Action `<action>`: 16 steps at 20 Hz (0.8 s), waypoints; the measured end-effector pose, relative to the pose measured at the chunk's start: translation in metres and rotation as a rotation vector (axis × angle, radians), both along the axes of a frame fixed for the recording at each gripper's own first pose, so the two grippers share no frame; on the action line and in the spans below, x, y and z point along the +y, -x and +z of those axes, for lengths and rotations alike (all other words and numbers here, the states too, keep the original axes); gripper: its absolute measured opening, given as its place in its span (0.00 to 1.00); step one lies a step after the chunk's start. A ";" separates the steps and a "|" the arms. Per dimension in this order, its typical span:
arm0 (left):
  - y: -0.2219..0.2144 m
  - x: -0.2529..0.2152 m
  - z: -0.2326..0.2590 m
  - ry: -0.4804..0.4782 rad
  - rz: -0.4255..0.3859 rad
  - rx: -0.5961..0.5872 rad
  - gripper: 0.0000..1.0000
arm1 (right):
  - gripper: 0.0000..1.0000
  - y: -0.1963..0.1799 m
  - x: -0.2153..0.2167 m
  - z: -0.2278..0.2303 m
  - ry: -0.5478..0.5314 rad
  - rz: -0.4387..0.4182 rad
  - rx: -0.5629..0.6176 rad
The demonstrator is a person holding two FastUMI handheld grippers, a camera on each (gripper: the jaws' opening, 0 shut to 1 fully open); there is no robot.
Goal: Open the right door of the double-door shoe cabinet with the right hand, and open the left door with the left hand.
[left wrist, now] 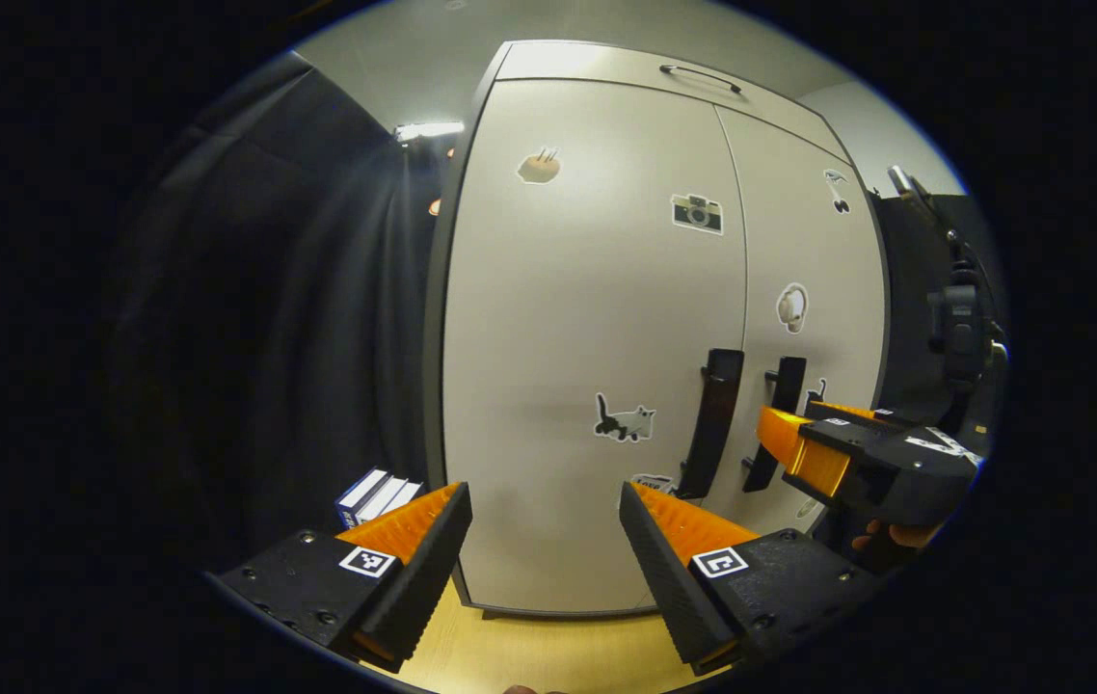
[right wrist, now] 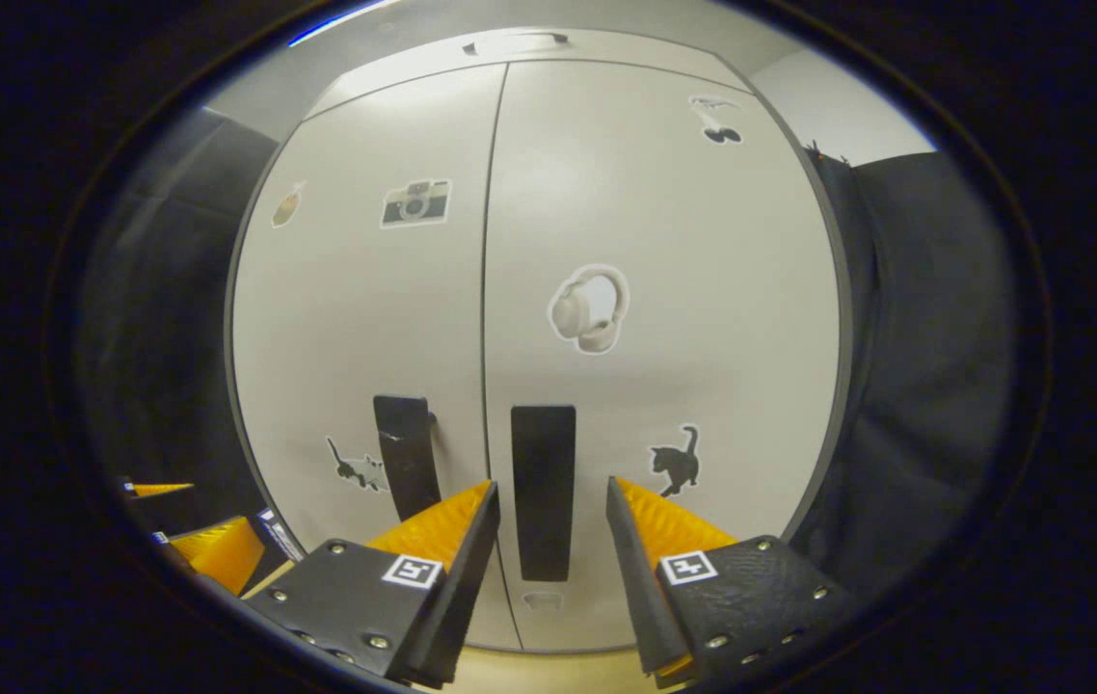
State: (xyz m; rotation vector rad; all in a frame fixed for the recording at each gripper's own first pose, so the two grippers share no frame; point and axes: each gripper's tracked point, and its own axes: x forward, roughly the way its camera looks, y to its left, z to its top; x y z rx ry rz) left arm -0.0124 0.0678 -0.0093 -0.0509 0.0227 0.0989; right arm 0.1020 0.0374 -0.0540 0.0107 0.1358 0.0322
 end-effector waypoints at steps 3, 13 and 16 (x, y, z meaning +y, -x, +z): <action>0.007 0.018 -0.005 0.010 0.044 0.008 0.96 | 0.53 -0.010 0.006 -0.011 -0.004 0.003 0.027; 0.026 0.058 -0.025 0.020 0.119 0.049 0.96 | 0.33 -0.020 0.002 -0.012 0.008 -0.076 0.015; 0.030 0.055 -0.029 0.039 0.105 0.060 0.96 | 0.33 -0.015 0.002 -0.011 -0.018 -0.068 0.026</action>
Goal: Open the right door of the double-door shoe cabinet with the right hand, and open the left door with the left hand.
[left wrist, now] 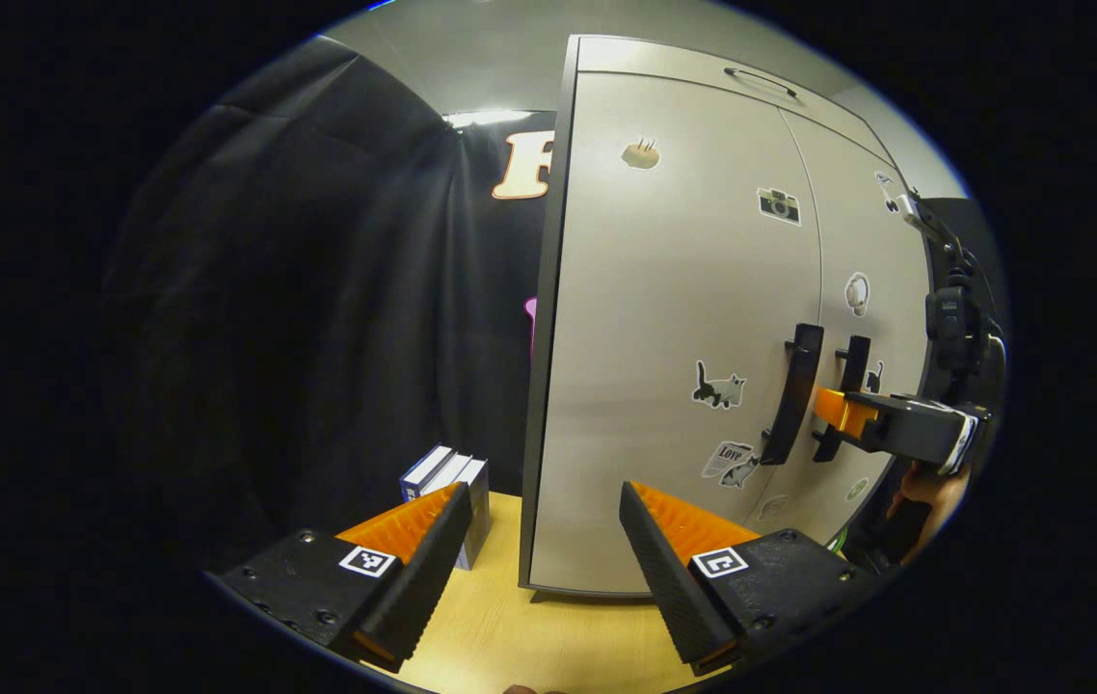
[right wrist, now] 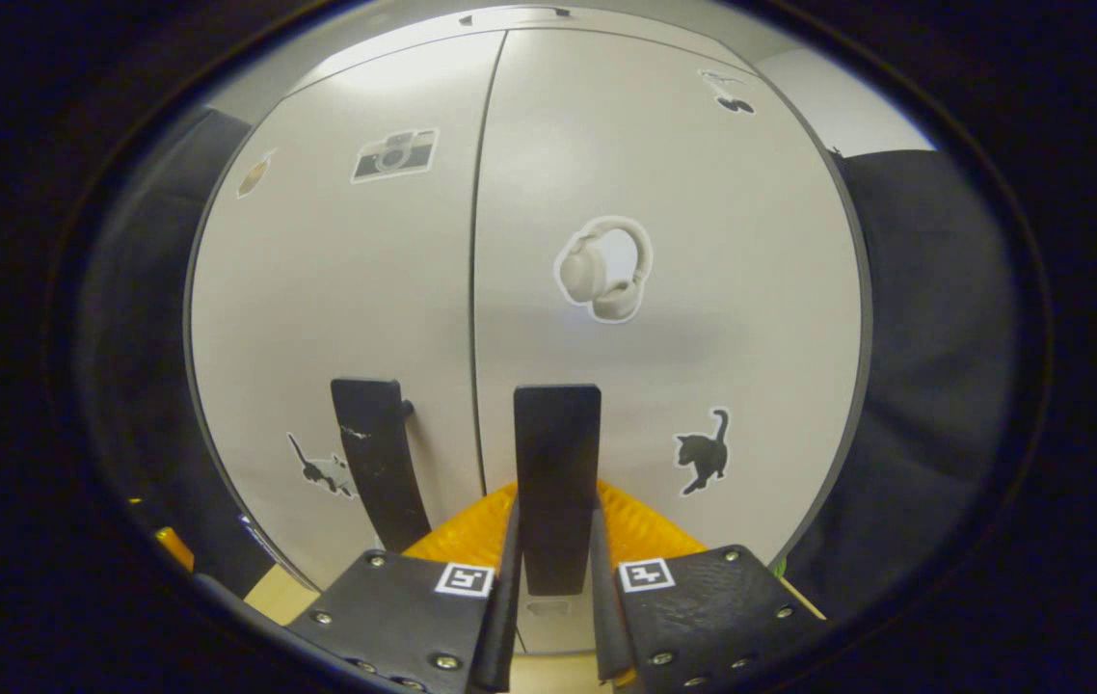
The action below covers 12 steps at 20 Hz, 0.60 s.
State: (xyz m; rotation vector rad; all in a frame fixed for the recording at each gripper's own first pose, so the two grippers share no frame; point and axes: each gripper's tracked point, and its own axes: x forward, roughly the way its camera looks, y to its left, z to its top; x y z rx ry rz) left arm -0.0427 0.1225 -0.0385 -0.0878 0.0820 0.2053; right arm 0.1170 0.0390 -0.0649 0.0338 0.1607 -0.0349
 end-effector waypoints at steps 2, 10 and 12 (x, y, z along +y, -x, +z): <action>0.004 -0.003 -0.002 0.018 -0.013 0.002 0.96 | 0.26 -0.003 -0.001 -0.004 -0.014 -0.002 0.007; 0.021 -0.007 -0.004 0.006 -0.033 0.015 0.96 | 0.16 0.008 -0.003 -0.002 -0.029 -0.009 0.001; 0.026 -0.011 -0.001 -0.001 -0.046 0.010 0.96 | 0.16 0.013 -0.005 -0.001 -0.036 -0.015 -0.002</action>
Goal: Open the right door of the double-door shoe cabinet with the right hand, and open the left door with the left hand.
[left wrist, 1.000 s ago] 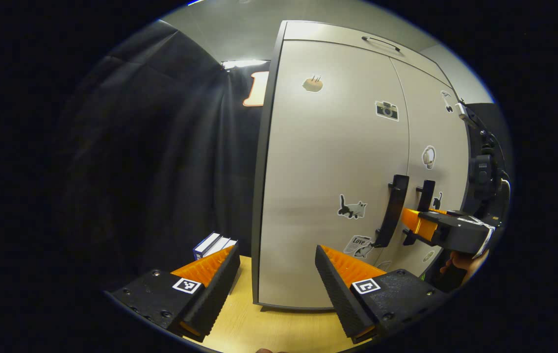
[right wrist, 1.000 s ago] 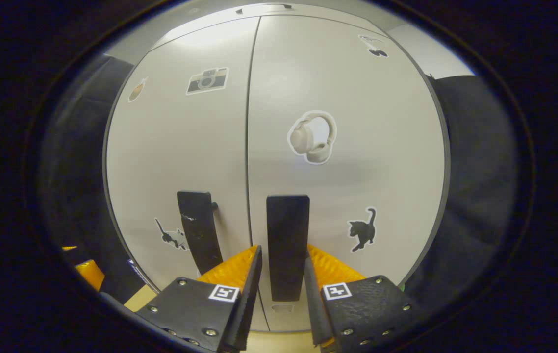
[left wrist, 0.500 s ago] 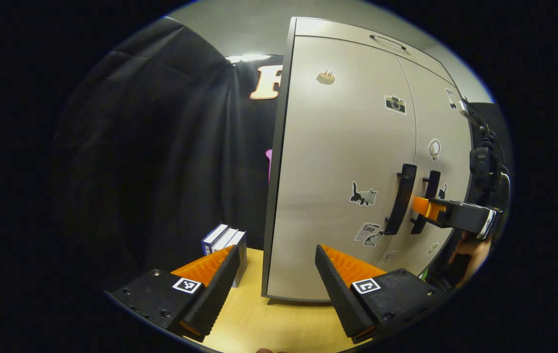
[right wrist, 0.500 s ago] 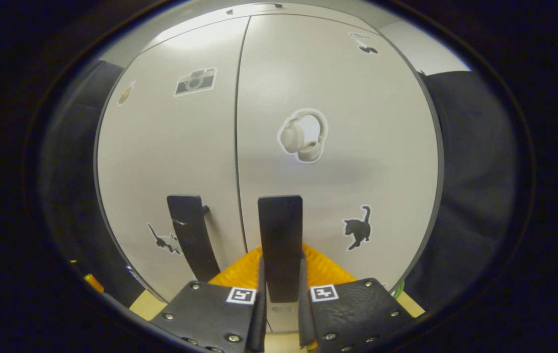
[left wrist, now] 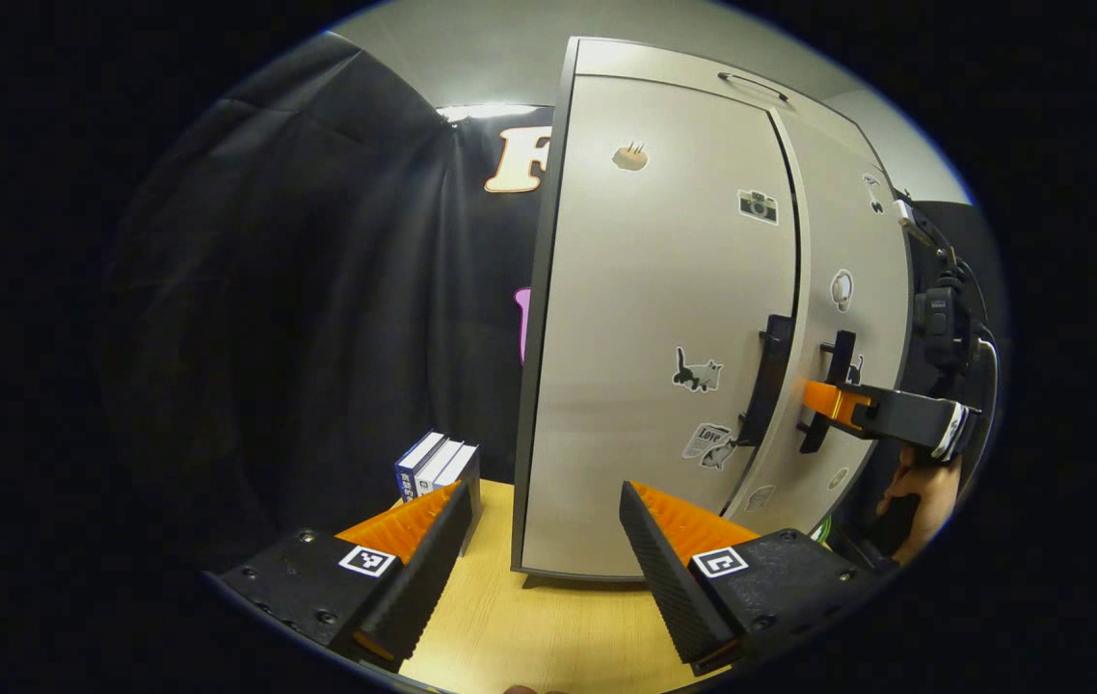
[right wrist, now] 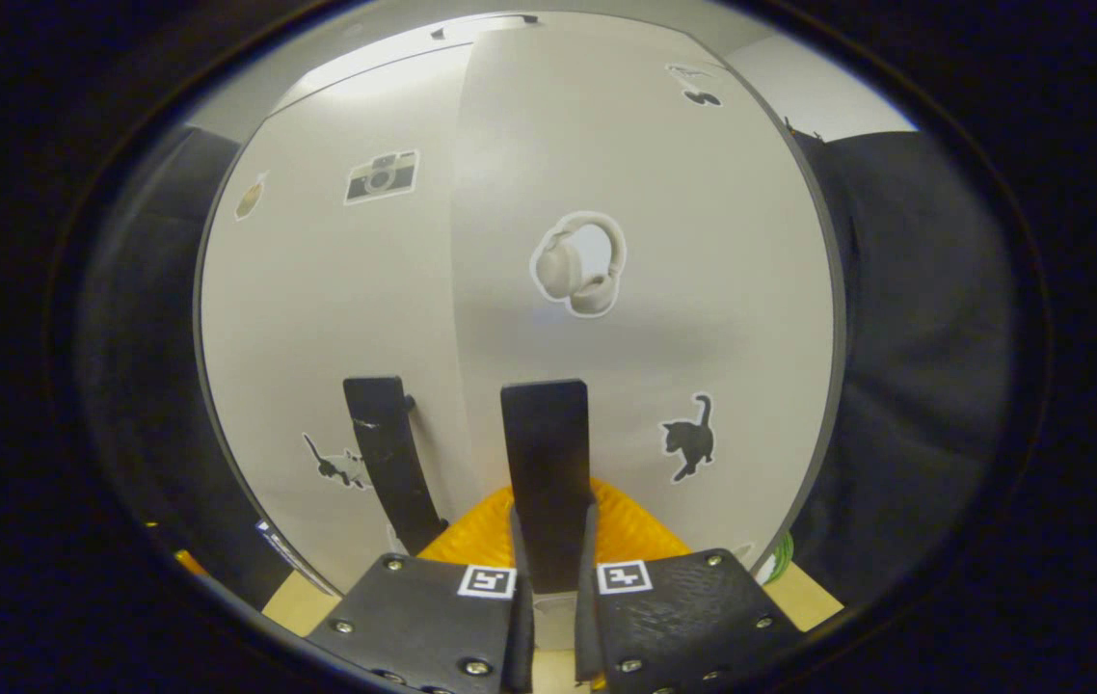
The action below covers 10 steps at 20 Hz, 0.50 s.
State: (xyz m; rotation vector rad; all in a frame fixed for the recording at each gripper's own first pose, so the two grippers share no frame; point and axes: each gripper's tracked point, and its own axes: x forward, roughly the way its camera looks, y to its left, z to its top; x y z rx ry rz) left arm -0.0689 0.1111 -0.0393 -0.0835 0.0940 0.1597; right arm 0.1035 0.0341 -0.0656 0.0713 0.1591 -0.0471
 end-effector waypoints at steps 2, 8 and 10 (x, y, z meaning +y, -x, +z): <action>0.004 -0.005 0.001 -0.008 -0.017 -0.006 0.96 | 0.16 0.007 -0.002 0.001 -0.004 -0.001 -0.006; 0.004 -0.034 0.000 -0.030 -0.099 0.007 0.96 | 0.17 0.020 -0.010 0.003 -0.009 -0.018 -0.023; 0.003 -0.044 0.001 -0.036 -0.124 0.006 0.96 | 0.17 0.024 -0.011 0.003 -0.013 -0.020 -0.024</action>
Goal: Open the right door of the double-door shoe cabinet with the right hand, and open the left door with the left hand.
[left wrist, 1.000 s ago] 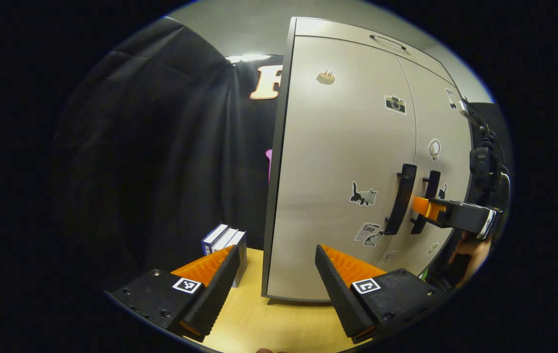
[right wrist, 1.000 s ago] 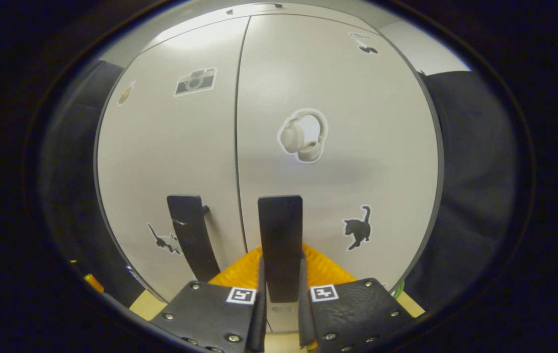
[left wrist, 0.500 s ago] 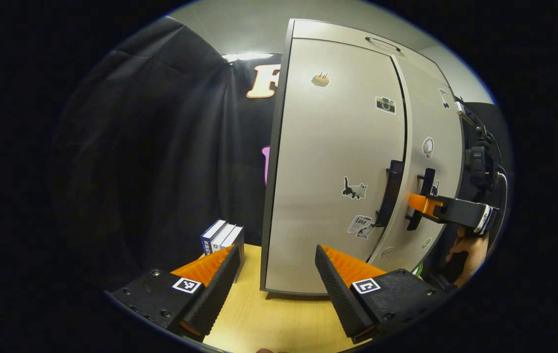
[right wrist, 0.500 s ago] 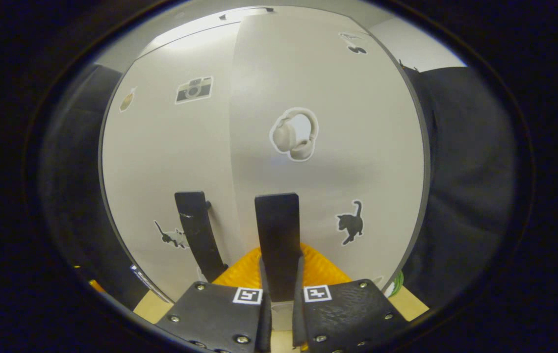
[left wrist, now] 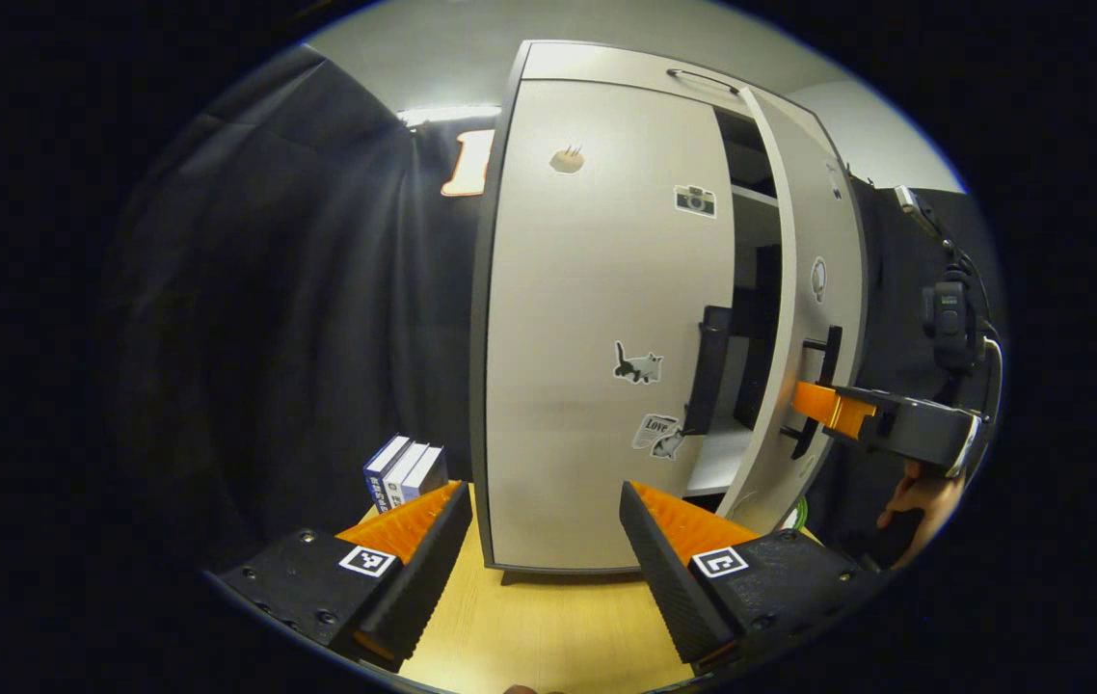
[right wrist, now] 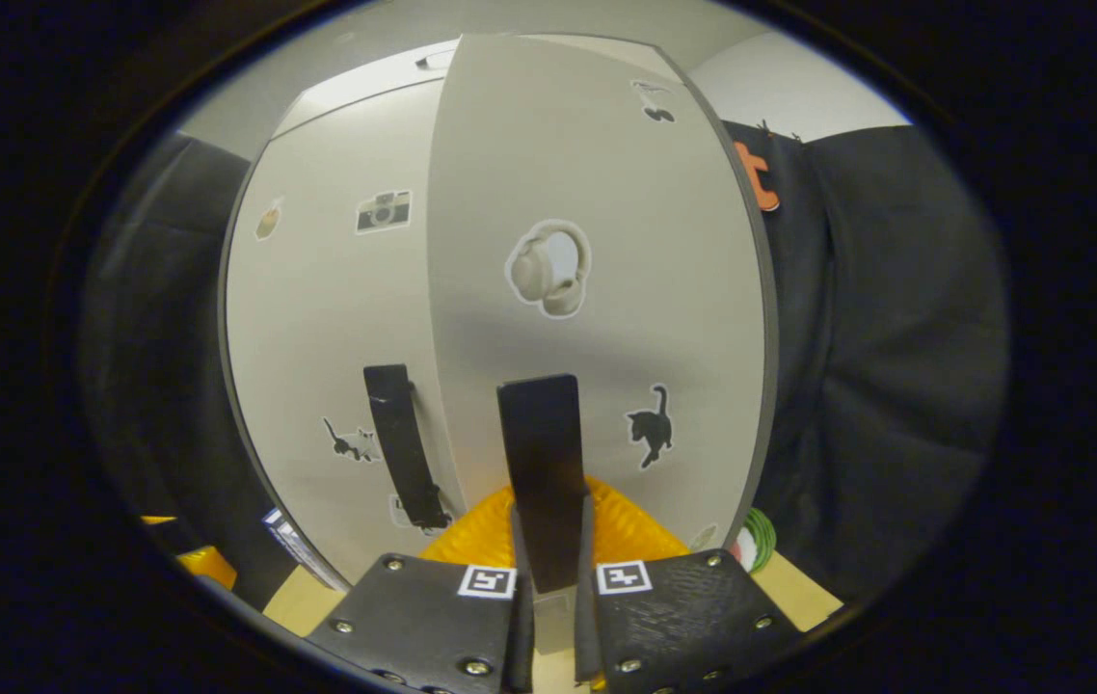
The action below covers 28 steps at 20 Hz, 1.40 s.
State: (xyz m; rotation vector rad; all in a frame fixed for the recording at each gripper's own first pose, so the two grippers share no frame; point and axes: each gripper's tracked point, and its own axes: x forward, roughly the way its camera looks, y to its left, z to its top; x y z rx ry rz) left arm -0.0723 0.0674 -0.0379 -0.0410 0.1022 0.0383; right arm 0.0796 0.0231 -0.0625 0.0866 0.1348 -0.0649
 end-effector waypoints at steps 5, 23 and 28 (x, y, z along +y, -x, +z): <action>-0.003 -0.021 0.003 -0.021 -0.052 -0.003 0.96 | 0.16 0.007 -0.006 0.002 -0.001 -0.008 -0.016; -0.021 -0.079 -0.008 -0.007 -0.170 0.026 0.96 | 0.16 0.033 -0.033 0.004 -0.011 -0.071 -0.003; -0.028 -0.083 -0.010 -0.004 -0.172 0.035 0.96 | 0.15 0.035 -0.037 0.003 -0.021 -0.087 -0.003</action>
